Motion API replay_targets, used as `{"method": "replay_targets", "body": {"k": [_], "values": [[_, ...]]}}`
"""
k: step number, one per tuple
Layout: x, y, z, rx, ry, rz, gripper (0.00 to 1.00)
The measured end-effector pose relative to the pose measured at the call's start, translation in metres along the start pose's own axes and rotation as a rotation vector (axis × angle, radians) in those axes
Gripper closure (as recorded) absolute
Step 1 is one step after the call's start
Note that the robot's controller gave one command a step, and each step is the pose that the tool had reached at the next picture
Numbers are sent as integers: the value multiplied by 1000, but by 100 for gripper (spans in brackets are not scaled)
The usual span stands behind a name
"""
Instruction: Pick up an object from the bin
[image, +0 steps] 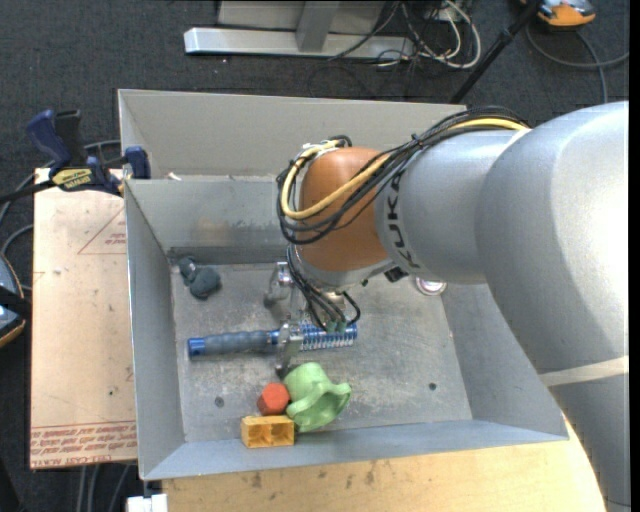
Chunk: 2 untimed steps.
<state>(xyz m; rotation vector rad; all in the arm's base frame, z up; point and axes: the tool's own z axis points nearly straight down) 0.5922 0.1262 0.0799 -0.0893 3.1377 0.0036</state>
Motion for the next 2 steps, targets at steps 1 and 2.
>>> {"method": "replay_targets", "body": {"k": [1, 2], "values": [[-2, 1, -2, -3, -5, 0, 100], [-4, 2, -77, 0, -6, 0, 100]]}}
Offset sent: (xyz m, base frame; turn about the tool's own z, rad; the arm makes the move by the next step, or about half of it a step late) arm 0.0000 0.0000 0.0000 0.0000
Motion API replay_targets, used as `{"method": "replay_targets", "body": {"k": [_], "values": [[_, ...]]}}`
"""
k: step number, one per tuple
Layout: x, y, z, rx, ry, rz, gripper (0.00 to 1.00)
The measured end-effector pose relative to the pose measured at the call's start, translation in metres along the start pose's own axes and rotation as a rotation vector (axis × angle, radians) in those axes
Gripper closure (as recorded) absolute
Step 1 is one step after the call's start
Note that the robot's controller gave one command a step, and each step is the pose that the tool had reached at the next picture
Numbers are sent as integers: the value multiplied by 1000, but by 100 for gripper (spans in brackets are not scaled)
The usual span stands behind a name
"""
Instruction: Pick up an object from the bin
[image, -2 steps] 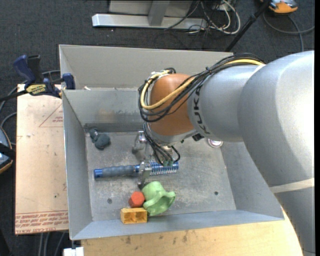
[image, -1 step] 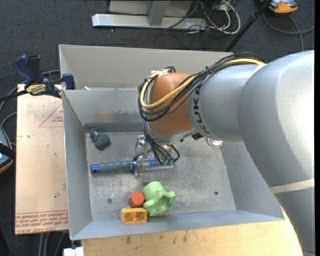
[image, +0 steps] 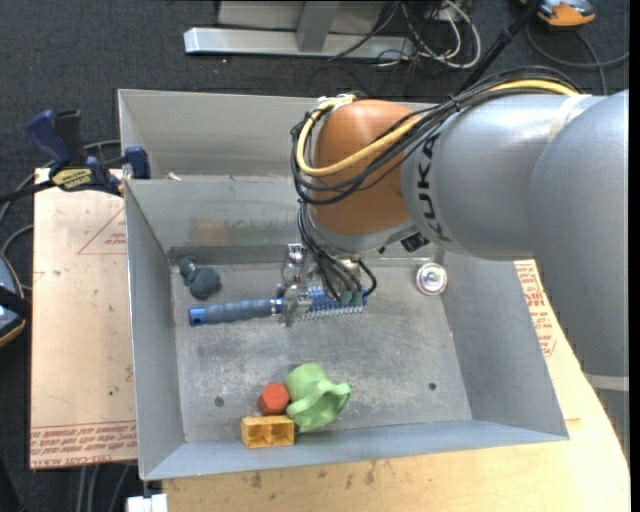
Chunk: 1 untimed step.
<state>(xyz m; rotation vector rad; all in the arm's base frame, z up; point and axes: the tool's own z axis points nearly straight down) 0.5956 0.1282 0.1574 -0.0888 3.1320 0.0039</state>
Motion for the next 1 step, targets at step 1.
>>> {"method": "replay_targets", "body": {"k": [1], "values": [[-1, 0, -28, 1, 5, 1, 100]]}}
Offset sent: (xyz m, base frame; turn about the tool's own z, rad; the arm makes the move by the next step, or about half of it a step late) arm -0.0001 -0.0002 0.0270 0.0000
